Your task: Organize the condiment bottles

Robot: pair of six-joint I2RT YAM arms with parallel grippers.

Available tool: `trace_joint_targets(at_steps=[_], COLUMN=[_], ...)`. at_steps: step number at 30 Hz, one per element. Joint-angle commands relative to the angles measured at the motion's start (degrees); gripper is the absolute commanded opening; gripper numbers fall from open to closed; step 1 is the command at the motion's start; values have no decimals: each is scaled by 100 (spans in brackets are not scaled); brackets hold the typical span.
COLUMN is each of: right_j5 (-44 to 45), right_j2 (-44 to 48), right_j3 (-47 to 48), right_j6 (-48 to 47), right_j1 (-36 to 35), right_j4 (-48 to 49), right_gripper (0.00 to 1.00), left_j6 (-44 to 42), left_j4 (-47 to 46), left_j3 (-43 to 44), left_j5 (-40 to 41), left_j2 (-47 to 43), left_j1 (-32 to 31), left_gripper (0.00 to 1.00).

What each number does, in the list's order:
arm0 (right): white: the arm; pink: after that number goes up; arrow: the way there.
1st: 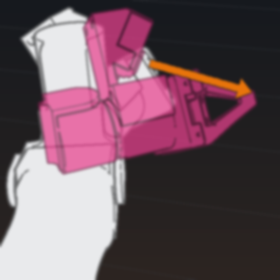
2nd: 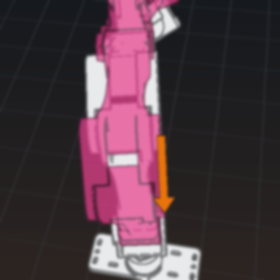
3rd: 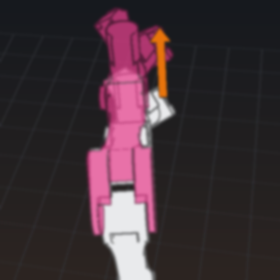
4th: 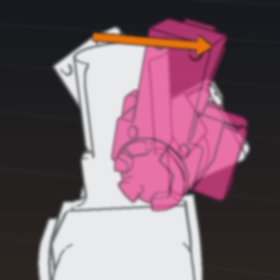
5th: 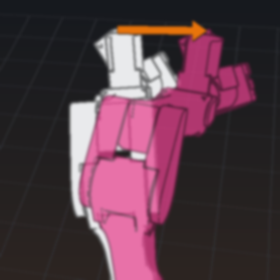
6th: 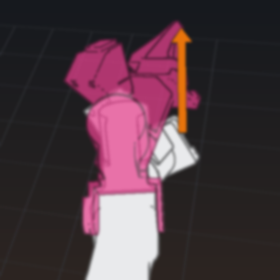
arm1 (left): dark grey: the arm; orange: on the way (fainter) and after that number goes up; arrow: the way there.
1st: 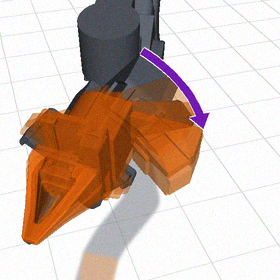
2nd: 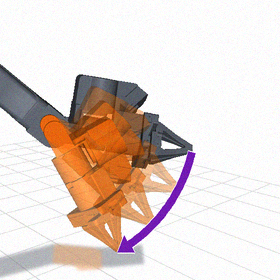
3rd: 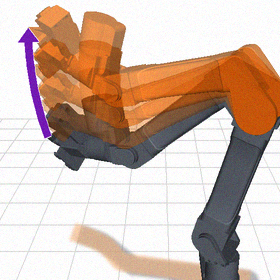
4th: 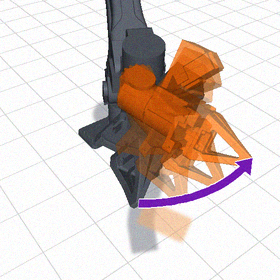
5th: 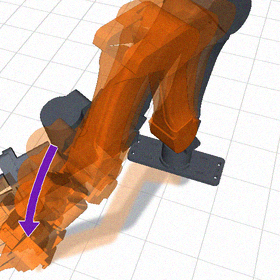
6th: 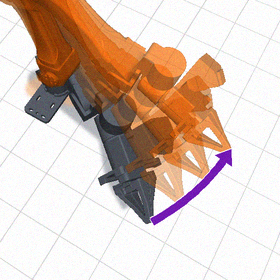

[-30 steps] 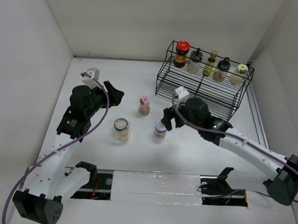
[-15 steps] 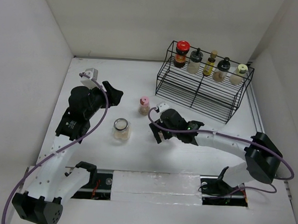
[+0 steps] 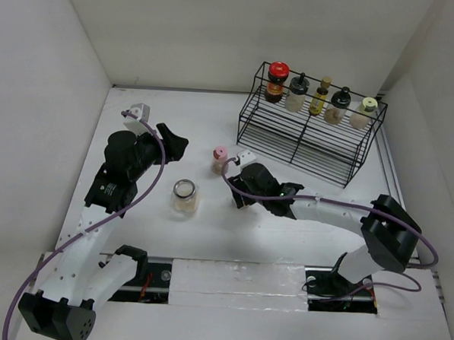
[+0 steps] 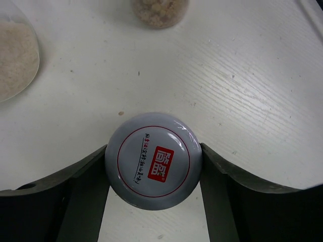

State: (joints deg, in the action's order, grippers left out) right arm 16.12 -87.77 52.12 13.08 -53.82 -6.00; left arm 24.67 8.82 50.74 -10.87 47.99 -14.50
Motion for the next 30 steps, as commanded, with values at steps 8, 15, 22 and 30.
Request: trace_joint_targets(at_steps=[8,15,22,30], right_j5=[172,-240,-680,-1129], right_j2=[1137,1534,1430,867], right_j3=[632,1361,2170,2917], right_j6=[-173,-455,-675,-675], right_j1=[73,714,1391,2086], right_j4=[56,-6,46,318], right_gripper=[62,61,60,60], left_j6=[82,30,30,30], left_j4=[-311,-311,-311,-311], left_j3=[-73,32,32,32], left_j5=[-249,-249,-301,-301], left_j2=[-211,-149,-149,-149], left_j1=[26,26,26,26], left_gripper=[57,58,58,58])
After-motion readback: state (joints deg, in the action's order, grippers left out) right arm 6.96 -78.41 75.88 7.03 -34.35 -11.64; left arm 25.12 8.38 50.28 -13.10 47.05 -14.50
